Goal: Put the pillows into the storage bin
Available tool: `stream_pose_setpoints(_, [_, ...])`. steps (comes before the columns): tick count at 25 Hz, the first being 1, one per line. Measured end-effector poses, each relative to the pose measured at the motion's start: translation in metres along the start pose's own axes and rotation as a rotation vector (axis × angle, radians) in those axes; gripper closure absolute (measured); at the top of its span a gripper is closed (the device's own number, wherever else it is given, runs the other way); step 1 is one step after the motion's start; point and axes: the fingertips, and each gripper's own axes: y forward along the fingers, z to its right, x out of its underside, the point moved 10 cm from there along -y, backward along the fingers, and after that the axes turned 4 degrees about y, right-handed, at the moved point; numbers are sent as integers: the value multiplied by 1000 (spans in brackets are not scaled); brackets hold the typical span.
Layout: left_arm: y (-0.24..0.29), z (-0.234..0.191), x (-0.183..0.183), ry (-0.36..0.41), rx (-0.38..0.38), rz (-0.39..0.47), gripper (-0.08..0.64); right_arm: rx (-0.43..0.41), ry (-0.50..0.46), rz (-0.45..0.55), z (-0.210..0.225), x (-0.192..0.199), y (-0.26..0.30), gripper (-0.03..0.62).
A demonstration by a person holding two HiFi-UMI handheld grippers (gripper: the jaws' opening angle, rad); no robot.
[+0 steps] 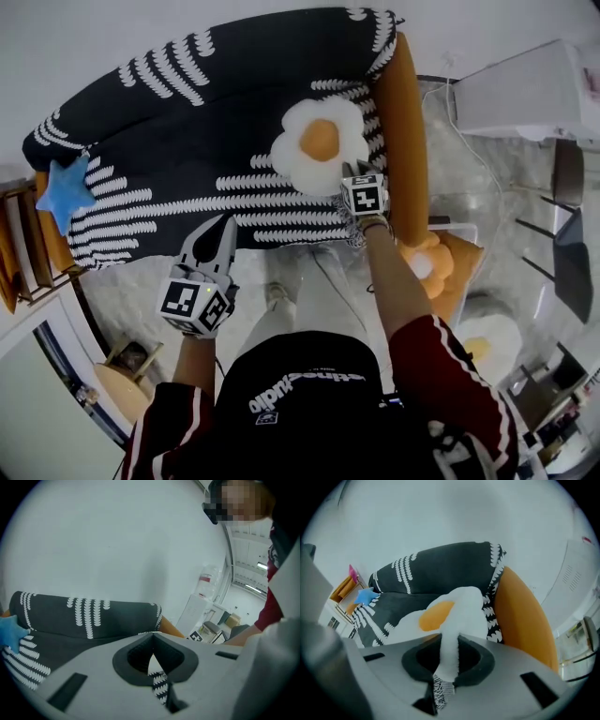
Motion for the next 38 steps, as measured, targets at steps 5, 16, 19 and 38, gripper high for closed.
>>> stream_pose_setpoints(5, [-39, 5, -22, 17, 12, 78, 557, 9, -42, 31, -21, -14, -49, 540])
stream_pose_setpoints(16, [-157, 0, -24, 65, -13, 225, 558, 76, -124, 124, -77, -11, -163, 545])
stream_pose_setpoints(19, [-195, 0, -25, 79, -10, 277, 557, 91, -148, 155, -102, -2, -198, 545])
stream_pose_setpoints(38, [-337, 28, 10, 129, 103, 414, 557, 116, -149, 418, -232, 70, -369, 546])
